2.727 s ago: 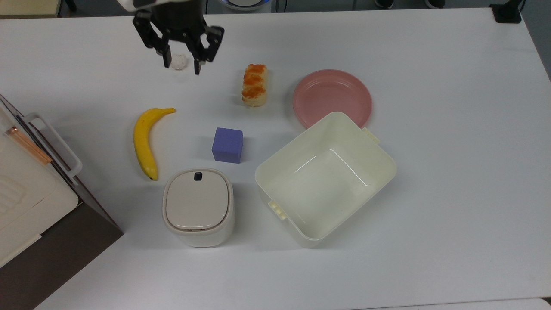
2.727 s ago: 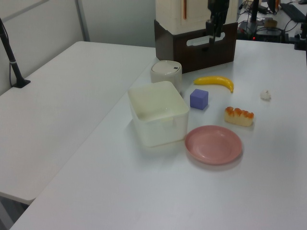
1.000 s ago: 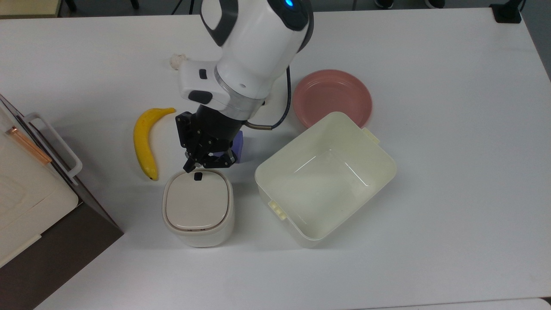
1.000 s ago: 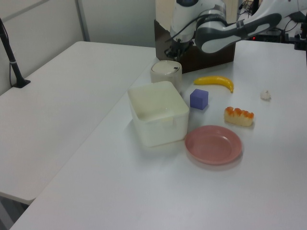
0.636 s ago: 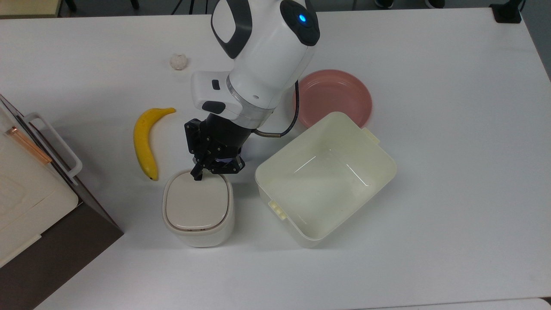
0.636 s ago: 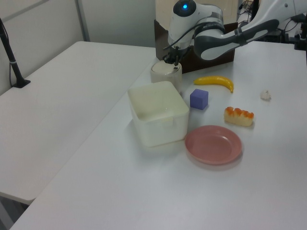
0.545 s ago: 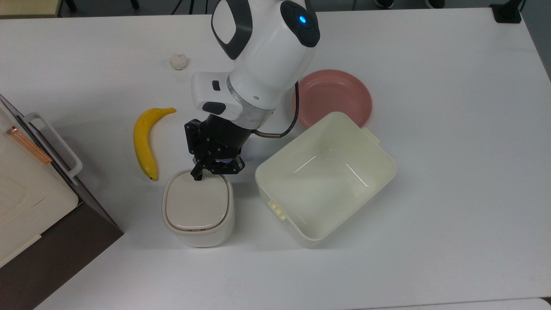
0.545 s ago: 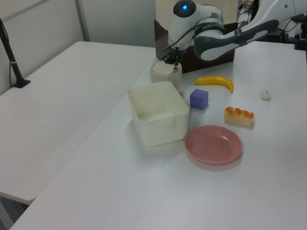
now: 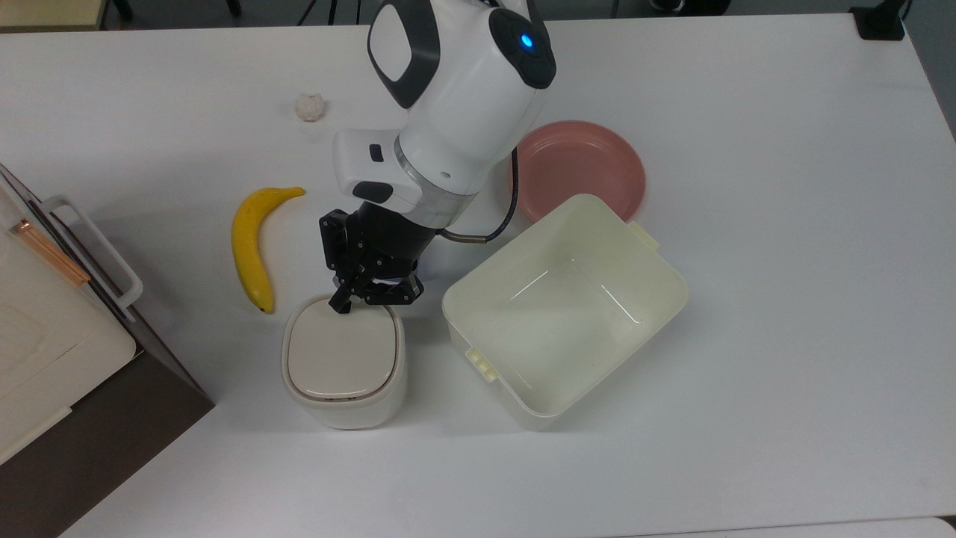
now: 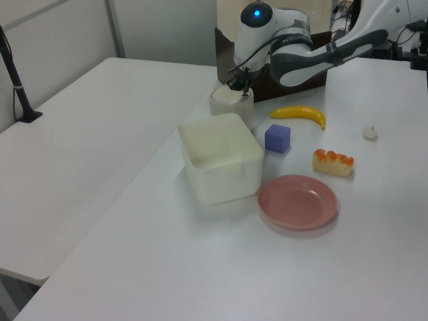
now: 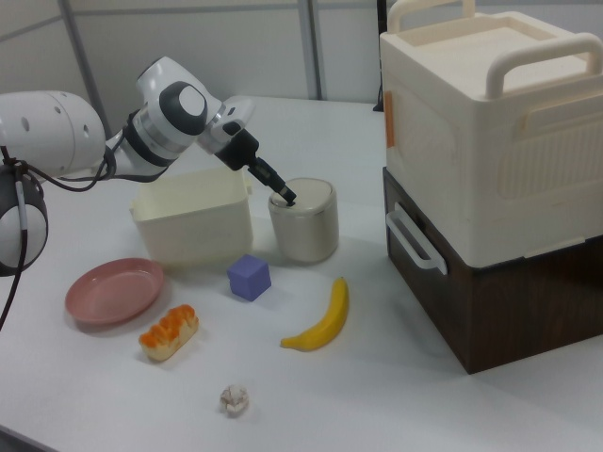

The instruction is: Open the trash can

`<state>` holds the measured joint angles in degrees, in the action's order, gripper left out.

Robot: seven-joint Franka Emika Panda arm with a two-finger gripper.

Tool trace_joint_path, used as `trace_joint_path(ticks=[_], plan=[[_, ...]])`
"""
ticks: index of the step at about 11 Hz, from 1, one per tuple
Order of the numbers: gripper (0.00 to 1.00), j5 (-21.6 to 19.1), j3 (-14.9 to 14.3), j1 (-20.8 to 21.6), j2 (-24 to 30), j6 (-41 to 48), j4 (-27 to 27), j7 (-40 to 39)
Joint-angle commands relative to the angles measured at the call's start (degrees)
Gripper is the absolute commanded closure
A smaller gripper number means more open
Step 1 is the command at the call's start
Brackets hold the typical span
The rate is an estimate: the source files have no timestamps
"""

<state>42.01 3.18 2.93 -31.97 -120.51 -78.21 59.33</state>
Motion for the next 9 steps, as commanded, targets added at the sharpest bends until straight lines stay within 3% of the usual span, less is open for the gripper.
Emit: trace_joint_path(ticks=[1, 9], plan=[[1.00, 2.38, 0.16, 0.23, -0.99, 0.28, 0.52, 1.49], [1.00, 6.23, 0.25, 0.58, -1.61, 0.28, -2.55, 2.62]])
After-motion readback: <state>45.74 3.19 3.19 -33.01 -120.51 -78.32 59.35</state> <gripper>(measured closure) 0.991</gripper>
